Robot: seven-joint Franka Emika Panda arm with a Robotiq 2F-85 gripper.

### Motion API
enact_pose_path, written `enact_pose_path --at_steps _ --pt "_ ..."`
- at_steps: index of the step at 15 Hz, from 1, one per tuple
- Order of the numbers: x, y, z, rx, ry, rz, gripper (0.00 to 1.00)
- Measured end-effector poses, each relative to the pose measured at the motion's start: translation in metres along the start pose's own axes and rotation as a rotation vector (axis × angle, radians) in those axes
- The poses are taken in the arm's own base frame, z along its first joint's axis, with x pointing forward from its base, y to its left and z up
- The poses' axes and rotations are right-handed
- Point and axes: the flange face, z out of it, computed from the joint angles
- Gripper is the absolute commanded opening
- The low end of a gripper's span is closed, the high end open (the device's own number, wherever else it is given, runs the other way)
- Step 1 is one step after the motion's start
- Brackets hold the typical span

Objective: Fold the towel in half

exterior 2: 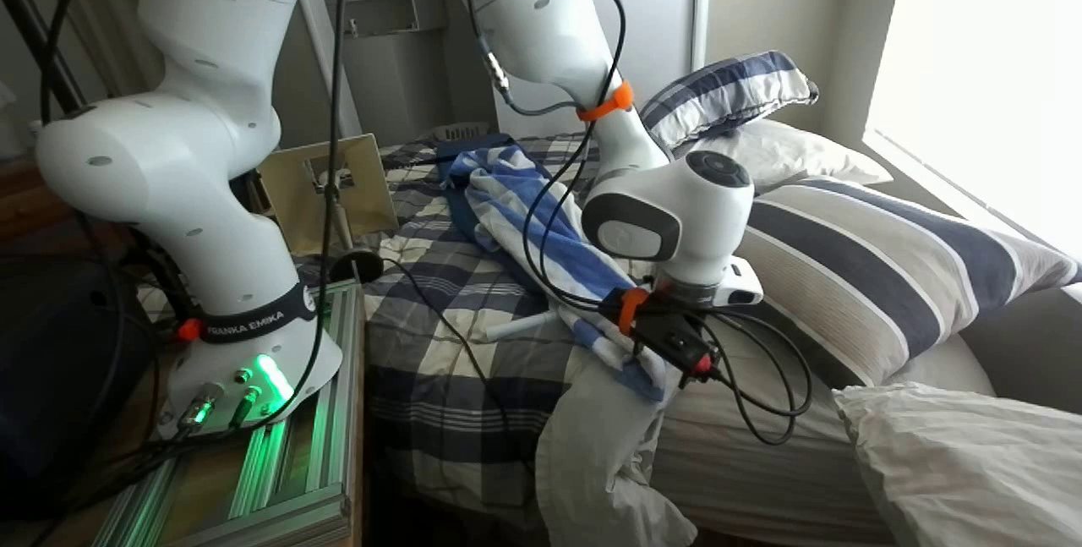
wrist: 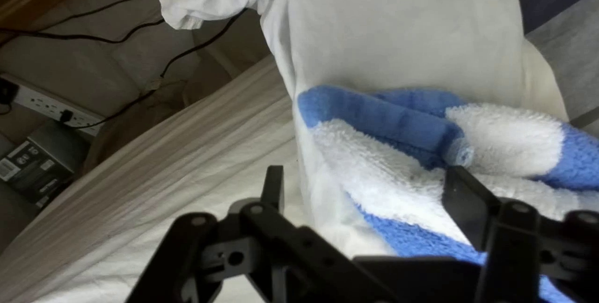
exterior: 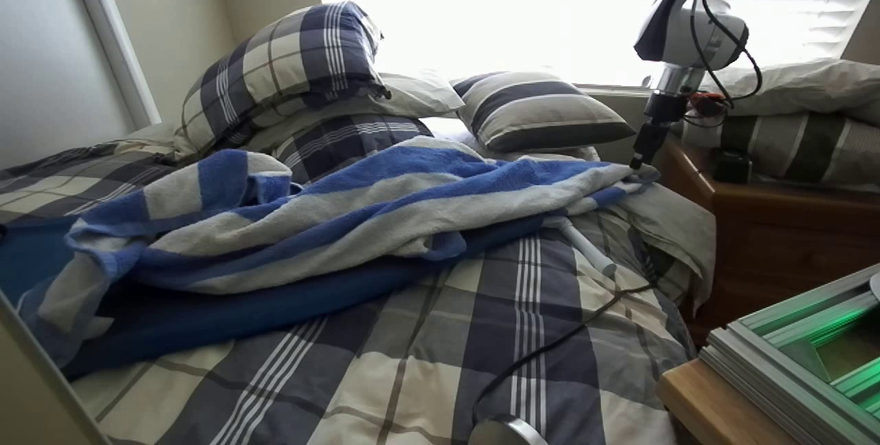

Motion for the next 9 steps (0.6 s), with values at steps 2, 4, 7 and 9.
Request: enact_pose_path --at_steps 2,4,7,9 --pt "0.0009 -0.0014 0.0045 0.002 -0.01 -0.021 0.42" --pt "0.0023 -0.0038 0.0067 0.006 -0.019 -0.043 0.27" --pt "0.0032 -0.0071 0.0087 0.018 -0.034 -0.068 0.07" --pt "0.002 -0.0083 0.01 0.033 -0.046 -0.072 0.0"
